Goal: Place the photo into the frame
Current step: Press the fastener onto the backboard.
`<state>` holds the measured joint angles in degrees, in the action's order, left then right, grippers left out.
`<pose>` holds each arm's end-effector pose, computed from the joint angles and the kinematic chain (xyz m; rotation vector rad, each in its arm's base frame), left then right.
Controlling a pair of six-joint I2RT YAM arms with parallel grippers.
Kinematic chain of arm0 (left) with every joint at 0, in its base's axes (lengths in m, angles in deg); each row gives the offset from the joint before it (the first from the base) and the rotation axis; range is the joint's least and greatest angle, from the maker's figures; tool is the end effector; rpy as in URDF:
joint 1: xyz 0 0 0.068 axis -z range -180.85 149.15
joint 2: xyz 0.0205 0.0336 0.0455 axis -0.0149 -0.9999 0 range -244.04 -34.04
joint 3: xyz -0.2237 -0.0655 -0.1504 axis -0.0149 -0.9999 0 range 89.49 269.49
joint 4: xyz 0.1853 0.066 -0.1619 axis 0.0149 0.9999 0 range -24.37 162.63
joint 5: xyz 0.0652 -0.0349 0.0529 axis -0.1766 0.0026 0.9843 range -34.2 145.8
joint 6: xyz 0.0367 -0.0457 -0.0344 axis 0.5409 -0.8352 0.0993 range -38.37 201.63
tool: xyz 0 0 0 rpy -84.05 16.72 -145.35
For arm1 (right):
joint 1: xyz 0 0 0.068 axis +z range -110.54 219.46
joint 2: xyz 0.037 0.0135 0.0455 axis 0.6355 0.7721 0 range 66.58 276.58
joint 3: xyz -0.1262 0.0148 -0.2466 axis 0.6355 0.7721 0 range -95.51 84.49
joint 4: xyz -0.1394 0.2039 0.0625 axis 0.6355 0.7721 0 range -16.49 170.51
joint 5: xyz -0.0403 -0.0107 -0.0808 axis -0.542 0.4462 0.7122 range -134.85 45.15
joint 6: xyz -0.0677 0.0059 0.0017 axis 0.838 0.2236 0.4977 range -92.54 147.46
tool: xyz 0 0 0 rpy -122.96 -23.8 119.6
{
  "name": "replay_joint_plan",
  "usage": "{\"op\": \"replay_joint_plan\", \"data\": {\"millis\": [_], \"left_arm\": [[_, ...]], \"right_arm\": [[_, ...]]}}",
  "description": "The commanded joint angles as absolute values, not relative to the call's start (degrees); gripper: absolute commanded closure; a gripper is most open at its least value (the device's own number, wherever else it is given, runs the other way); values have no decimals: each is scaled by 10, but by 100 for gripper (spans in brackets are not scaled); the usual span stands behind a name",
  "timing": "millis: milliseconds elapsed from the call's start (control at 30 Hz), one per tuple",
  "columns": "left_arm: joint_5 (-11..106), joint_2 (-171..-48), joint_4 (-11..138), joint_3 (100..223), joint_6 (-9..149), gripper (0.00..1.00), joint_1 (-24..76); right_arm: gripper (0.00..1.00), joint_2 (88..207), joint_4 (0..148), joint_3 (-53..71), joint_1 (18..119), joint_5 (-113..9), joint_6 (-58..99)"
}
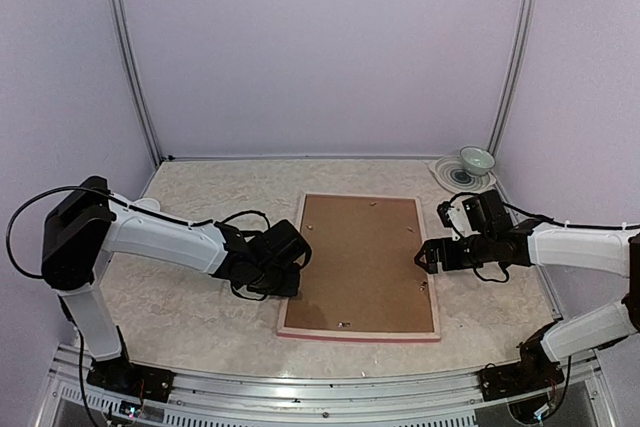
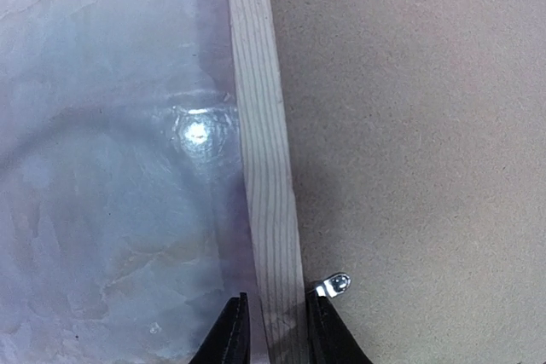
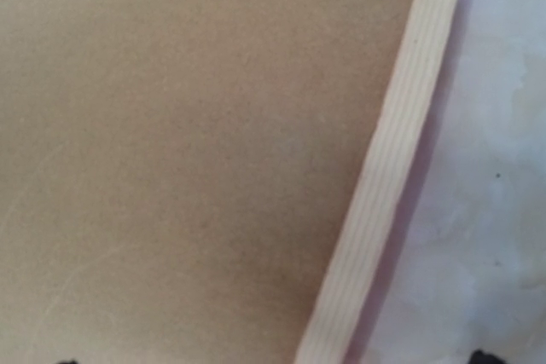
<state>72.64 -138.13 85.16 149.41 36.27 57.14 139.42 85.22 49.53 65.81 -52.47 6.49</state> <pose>0.2009 -0.2917 0.1382 0.1982 2.6148 -0.2396 0.2193 0.1169 0.1741 -0.1783 2.4915 0.5215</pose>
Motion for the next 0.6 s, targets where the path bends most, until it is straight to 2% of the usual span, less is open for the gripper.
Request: {"op": "replay_joint_plan", "data": {"millis": [0, 333, 567], "left_arm": [[733, -1357, 849, 1473, 367, 73, 563], [700, -1318, 766, 1408, 376, 47, 547], [682, -1282, 719, 1378, 391, 45, 534]], "right_arm": [[1, 1394, 864, 507, 663, -524, 46], [9, 1419, 880, 513, 675, -491, 4], [15, 1452, 899, 499, 698, -453, -15]]}}
